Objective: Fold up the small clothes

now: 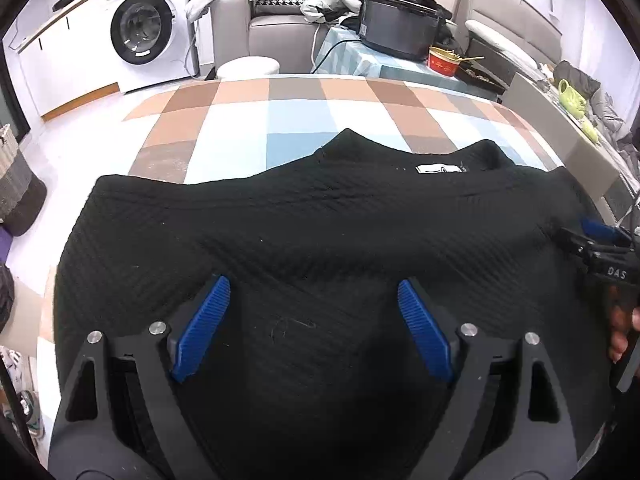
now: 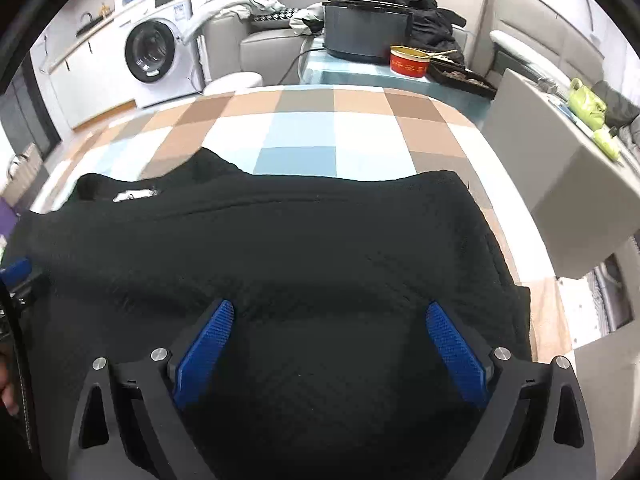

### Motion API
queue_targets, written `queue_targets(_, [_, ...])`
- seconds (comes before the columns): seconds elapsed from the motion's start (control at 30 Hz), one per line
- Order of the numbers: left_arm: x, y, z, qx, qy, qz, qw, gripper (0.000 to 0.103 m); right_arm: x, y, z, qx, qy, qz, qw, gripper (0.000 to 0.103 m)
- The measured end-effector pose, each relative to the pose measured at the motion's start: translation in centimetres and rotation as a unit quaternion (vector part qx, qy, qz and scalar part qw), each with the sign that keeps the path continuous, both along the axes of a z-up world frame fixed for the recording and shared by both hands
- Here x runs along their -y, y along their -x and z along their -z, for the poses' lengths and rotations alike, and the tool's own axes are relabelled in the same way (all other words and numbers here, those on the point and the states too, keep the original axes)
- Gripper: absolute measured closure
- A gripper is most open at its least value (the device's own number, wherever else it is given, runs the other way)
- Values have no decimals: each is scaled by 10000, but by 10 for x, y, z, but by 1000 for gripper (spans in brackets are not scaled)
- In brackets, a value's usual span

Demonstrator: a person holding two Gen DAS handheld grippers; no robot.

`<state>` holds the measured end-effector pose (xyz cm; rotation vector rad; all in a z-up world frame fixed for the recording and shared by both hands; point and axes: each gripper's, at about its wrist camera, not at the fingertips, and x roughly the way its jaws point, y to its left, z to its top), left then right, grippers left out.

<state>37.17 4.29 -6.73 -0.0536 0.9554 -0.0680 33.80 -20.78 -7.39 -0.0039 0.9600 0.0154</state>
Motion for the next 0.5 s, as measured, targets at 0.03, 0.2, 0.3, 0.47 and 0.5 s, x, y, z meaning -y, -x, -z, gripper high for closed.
queue_targets(0.03, [2, 1, -2, 45, 73, 42, 10000, 18, -3, 2, -2, 34, 89, -21, 10000, 5])
queue_targets(0.2, [26, -7, -3, 17, 44, 372, 9993, 18, -34, 2, -13, 248, -204, -423, 9986, 5])
queue_targets(0.3, [28, -20, 6, -15, -194, 275, 9994, 18, -60, -7, -12, 244, -105, -748, 9968, 5])
queue_targets(0.47, [-10, -29, 5, -11, -7, -248, 9997, 14, -62, -24, 0, 143, 166, -730, 9971, 5])
queue_targets(0.5, [-18, -30, 6, -33, -128, -419, 9990, 14, -54, -26, 0, 167, 266, -581, 9978, 5])
